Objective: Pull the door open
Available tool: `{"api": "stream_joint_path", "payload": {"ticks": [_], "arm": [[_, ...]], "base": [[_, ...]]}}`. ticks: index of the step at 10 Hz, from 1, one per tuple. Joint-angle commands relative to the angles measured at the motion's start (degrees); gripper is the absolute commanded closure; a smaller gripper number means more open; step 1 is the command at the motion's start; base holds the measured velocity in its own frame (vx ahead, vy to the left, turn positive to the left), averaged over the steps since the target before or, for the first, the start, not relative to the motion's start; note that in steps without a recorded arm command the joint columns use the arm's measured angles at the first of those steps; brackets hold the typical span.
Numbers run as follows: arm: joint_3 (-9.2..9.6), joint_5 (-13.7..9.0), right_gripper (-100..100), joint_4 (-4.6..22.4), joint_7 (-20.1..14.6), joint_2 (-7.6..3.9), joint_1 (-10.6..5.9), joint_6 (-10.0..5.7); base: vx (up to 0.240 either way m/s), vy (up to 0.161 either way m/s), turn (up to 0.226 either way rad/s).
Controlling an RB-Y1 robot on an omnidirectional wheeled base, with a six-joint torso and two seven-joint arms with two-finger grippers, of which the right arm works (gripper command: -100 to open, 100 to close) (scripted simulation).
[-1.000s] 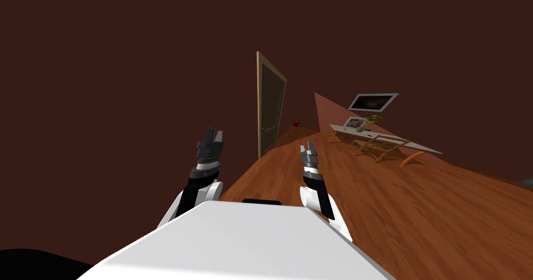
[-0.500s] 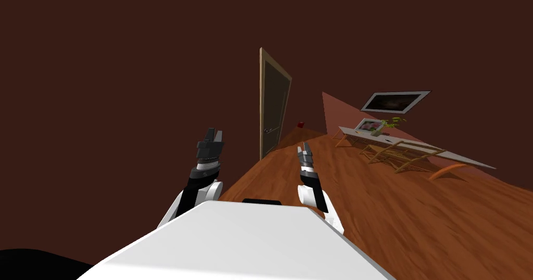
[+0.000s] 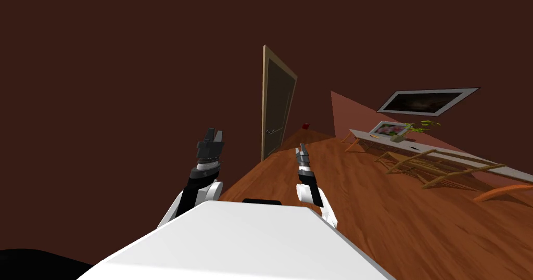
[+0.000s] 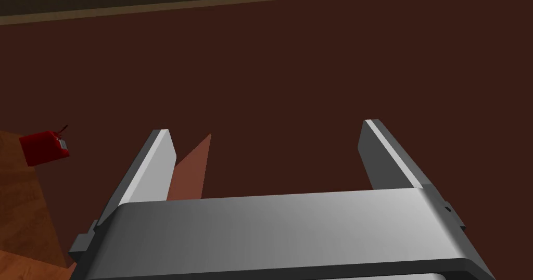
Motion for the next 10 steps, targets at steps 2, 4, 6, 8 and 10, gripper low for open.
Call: {"api": "stream_joint_path", "payload": {"ticks": [2, 4, 6, 8, 10], "arm": [[0.08, -0.17, -100, 3.75, -0.13, -0.64, -1.82, -0.62], [0.12, -0.32, -100, 6.89, -0.24, -1.16, -3.26, -1.28], [0.15, -0.48, -100, 10.26, -0.36, -1.68, -4.8, -1.99], [0.17, -0.57, -100, 11.94, -0.42, -1.94, -5.57, -2.34], [0.21, -0.73, -100, 15.4, -0.55, -2.46, -7.15, -3.07]], "base": [[0.083, -0.083, 0.168], [0.077, -0.082, 0.15], [0.078, -0.08, 0.189], [0.065, -0.077, 0.101], [0.054, -0.077, 0.148]]}}
